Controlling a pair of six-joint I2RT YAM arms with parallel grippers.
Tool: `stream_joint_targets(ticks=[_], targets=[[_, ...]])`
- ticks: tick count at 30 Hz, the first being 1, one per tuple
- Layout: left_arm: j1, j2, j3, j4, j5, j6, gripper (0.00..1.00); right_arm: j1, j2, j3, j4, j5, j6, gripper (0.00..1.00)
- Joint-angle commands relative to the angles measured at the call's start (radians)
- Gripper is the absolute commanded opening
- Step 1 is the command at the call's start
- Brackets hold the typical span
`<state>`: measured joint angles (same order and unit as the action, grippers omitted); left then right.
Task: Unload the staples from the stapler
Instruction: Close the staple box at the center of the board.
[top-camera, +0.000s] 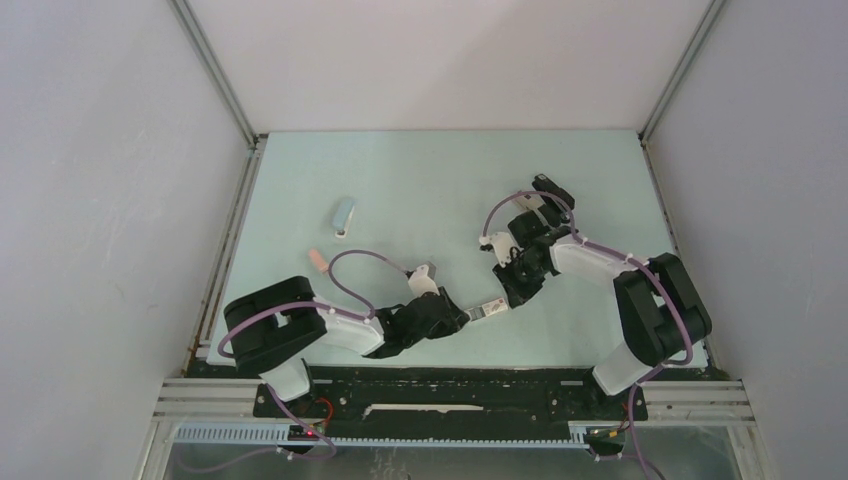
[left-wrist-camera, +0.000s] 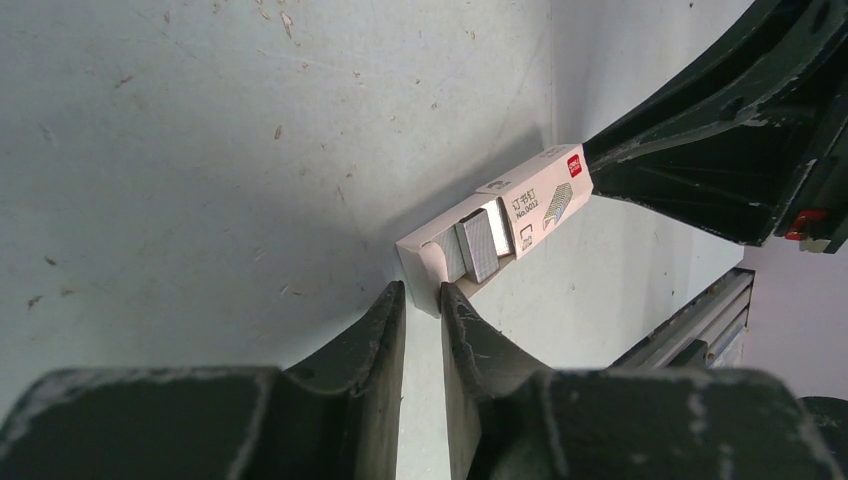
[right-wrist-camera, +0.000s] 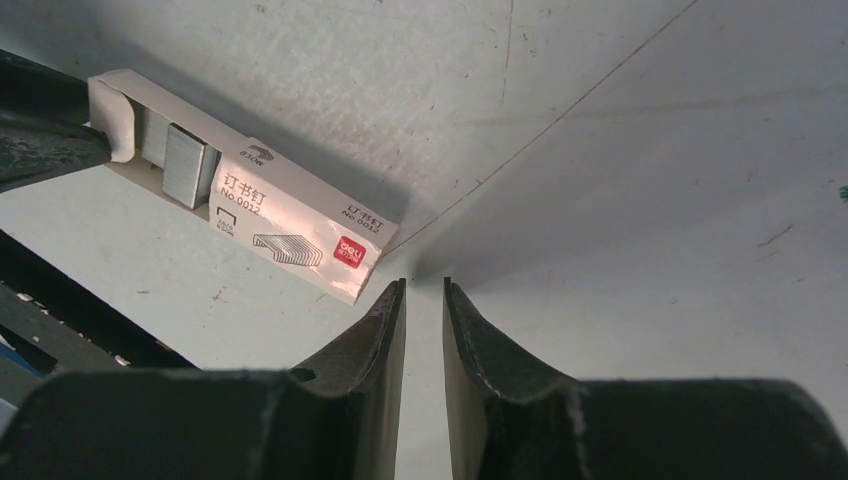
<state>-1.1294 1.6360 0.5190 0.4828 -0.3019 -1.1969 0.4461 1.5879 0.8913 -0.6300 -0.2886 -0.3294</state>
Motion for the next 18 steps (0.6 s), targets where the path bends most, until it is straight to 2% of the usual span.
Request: stream_joint_targets(ticks=[1,18], targets=[[0.002,0.010,0.039,-0.025,-0.001,0.004,0.24,0.029,0.018,0.044,0.016,0.037,0.024,0.28],[0.002,0.010,0.039,-0.008,0.011,0.005,0.21,0.059,0.040,0.061,0.007,0.007,0.035,0.28]])
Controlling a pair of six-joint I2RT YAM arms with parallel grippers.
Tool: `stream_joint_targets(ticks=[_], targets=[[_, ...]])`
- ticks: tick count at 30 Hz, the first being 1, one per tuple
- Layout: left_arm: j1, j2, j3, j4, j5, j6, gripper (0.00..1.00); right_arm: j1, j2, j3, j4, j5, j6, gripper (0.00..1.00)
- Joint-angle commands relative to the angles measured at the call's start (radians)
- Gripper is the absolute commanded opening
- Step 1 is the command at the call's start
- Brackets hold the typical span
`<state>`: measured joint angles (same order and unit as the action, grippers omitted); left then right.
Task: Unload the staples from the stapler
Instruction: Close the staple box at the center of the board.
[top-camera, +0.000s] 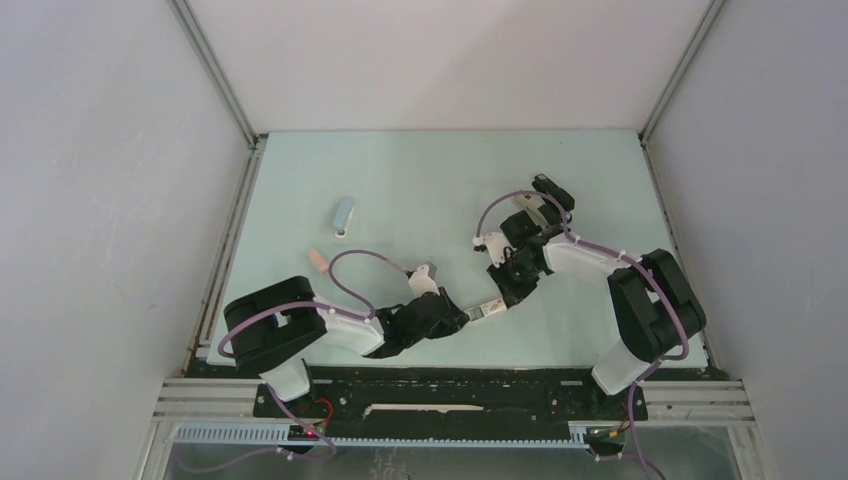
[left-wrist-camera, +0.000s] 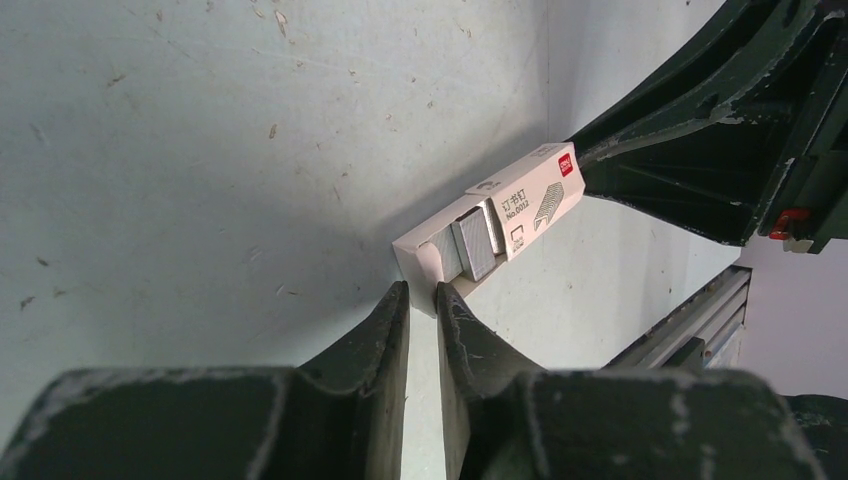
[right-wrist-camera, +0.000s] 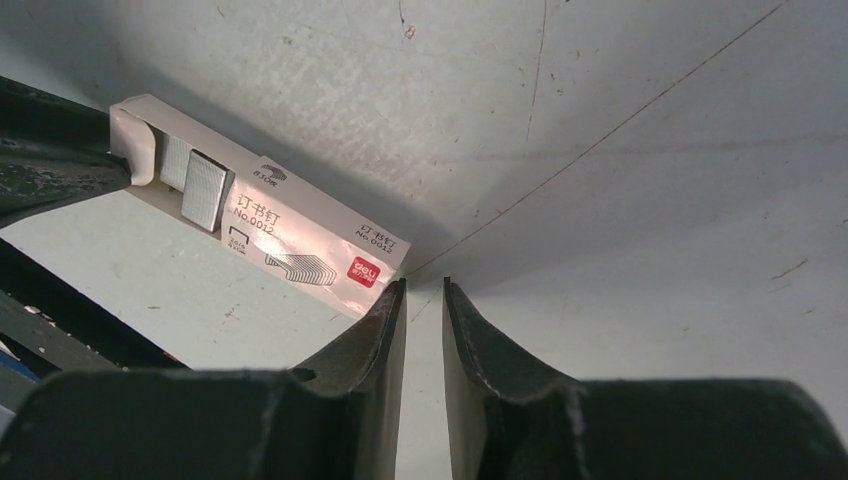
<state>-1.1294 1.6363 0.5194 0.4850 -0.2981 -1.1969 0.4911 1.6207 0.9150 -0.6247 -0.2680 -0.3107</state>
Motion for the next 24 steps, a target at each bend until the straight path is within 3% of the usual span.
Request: stream_joint_targets(ticks=[1,24], targets=[[0.002,0.009,0.038,-0.008,0.009,0.005,0.21,0.015,0.007,0.037,0.002,-0.017,0.016,0.28],[0.001,0.008,0.031,0.010,0.019,0.001,0.20,0.041,0.025,0.041,-0.004,-0.022,0.015,0.28]])
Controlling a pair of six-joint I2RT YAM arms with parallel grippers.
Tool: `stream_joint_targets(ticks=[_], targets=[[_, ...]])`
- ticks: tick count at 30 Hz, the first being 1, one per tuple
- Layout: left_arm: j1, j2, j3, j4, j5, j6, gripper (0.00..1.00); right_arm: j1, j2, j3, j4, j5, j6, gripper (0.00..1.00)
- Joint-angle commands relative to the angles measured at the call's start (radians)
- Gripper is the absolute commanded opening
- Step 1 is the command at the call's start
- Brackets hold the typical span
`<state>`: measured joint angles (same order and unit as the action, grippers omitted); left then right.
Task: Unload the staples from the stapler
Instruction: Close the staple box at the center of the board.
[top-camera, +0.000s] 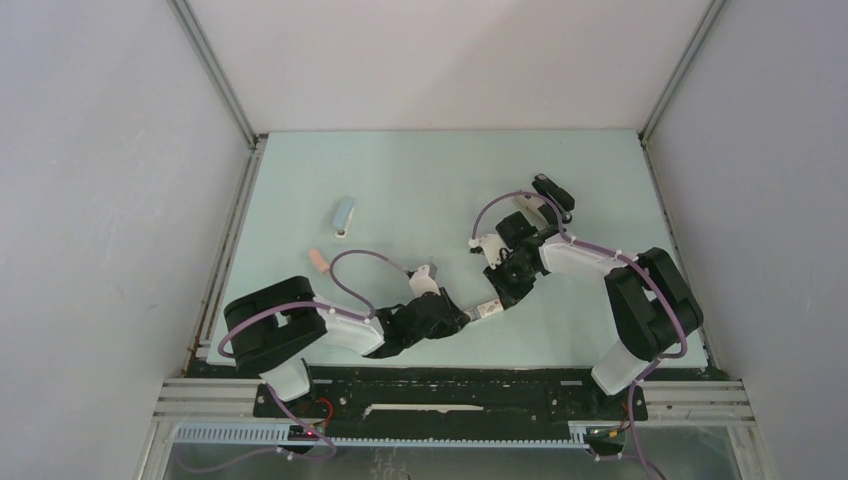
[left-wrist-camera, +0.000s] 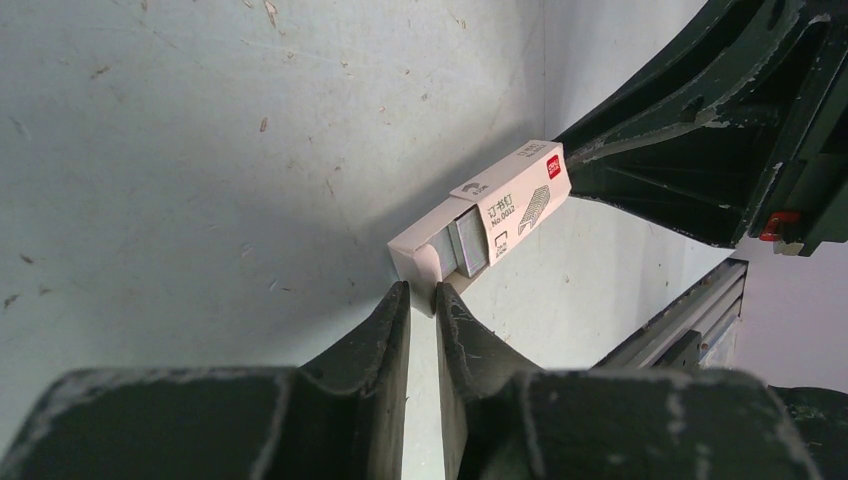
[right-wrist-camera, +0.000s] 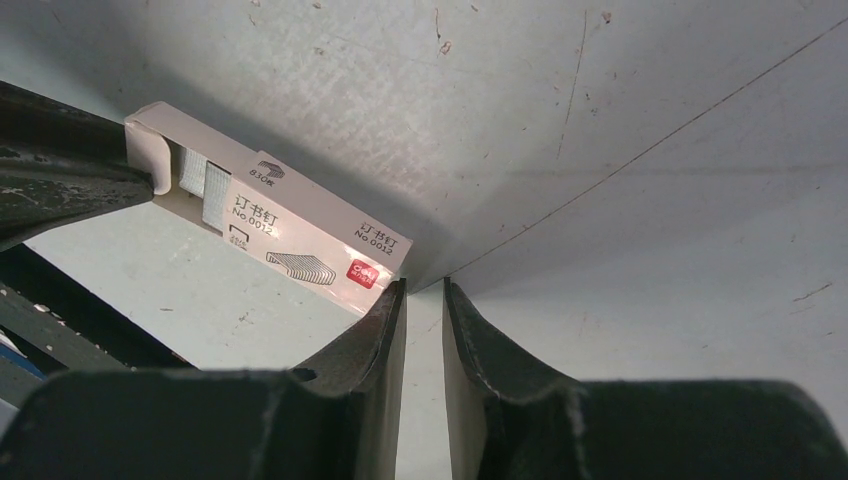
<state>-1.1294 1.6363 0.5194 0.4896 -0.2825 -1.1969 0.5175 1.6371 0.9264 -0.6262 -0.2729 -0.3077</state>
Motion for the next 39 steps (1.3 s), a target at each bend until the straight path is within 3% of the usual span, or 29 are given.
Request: stream_joint_targets(ticks=[1,39], targets=[[0.002,0.008,0.031,0.006,0.002,0.001,0.20,0.015,0.007,0.030,-0.004,-0.018,0.012,0.28],[0.002,0.008,0.021,0.040,0.014,-0.006,0.19,0.063,0.020,0.034,-0.006,-0.032,0.008,0.28]])
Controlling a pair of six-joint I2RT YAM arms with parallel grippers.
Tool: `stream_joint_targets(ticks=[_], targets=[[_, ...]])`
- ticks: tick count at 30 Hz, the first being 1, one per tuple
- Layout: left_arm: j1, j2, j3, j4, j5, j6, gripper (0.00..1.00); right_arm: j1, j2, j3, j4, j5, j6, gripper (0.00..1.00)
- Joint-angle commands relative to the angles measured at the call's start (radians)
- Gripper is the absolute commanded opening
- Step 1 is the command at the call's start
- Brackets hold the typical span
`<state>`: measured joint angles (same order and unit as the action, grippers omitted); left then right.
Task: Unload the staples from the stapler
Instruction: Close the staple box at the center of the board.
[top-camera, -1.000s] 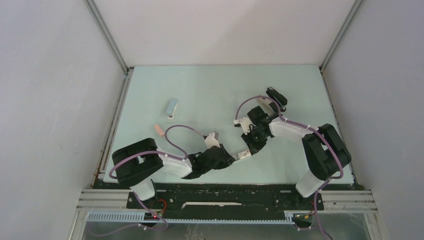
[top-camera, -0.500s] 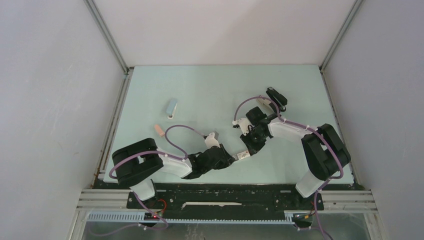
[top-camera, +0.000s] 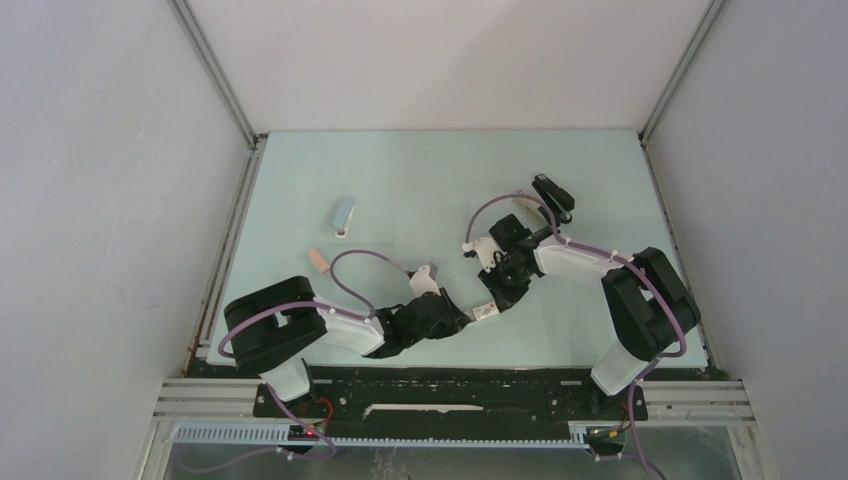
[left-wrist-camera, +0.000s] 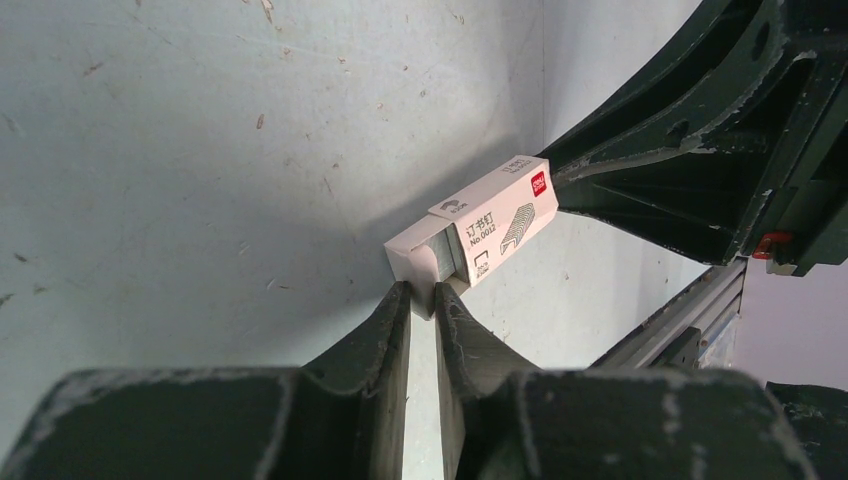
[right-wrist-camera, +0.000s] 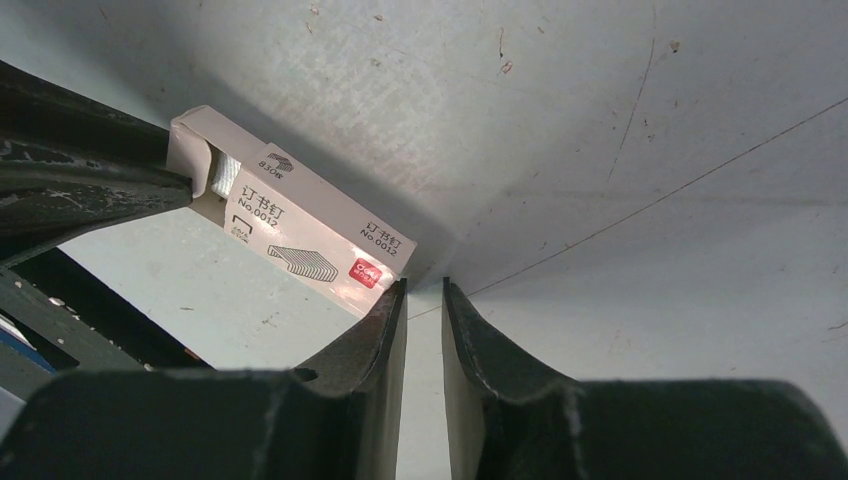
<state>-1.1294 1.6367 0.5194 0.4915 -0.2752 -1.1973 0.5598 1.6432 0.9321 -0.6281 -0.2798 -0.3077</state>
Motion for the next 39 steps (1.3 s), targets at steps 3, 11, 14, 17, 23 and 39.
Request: stream_joint_targets(ticks=[3,11,14,17,23,39], targets=[[0.002,0.008,0.020,0.039,0.007,-0.006,0.19,0.026,0.015,0.029,-0.005,-0.027,0.007,0.27],[0.002,0.008,0.019,0.041,0.007,-0.007,0.19,0.031,0.020,0.031,-0.007,-0.016,0.008,0.28],[0.002,0.004,0.015,0.045,0.006,-0.006,0.20,0.031,0.023,0.031,-0.007,-0.006,0.007,0.27],[0.002,-0.005,0.005,0.055,0.008,-0.002,0.21,0.030,0.023,0.031,-0.007,-0.001,0.007,0.27],[0.002,-0.043,-0.027,0.060,-0.004,-0.003,0.23,0.030,0.028,0.030,-0.006,0.004,0.007,0.27],[0.002,-0.072,-0.074,0.090,-0.018,-0.008,0.25,0.030,0.029,0.030,-0.007,0.007,0.007,0.28]])
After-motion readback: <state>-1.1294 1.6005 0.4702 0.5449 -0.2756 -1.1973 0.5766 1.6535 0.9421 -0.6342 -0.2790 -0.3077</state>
